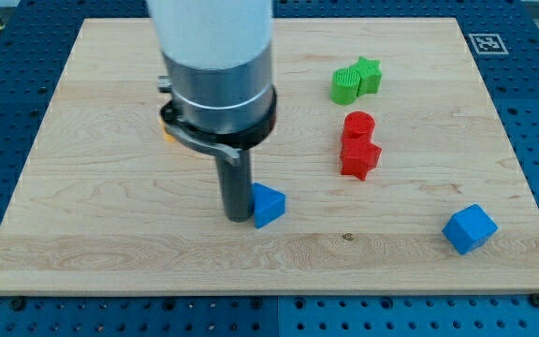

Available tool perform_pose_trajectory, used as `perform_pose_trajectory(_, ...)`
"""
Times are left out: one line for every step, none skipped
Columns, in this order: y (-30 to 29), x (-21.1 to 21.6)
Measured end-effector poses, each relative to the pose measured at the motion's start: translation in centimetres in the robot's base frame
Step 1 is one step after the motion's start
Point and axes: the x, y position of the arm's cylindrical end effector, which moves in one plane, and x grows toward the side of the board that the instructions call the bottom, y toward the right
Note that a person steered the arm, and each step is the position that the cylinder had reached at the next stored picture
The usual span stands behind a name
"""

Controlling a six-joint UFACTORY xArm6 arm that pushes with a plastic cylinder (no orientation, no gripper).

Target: Move the triangle to the left of the cube

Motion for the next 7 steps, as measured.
perform_pose_trajectory(2.4,0.0)
perform_pose_trajectory(2.9,-1.7)
perform_pose_trajectory(3.5,-2.8)
perform_pose_trajectory(4.7,-1.1)
perform_pose_trajectory(5.2,-1.1)
perform_pose_trajectory(7.7,-0.9)
perform_pose_trajectory(9.4,-0.4)
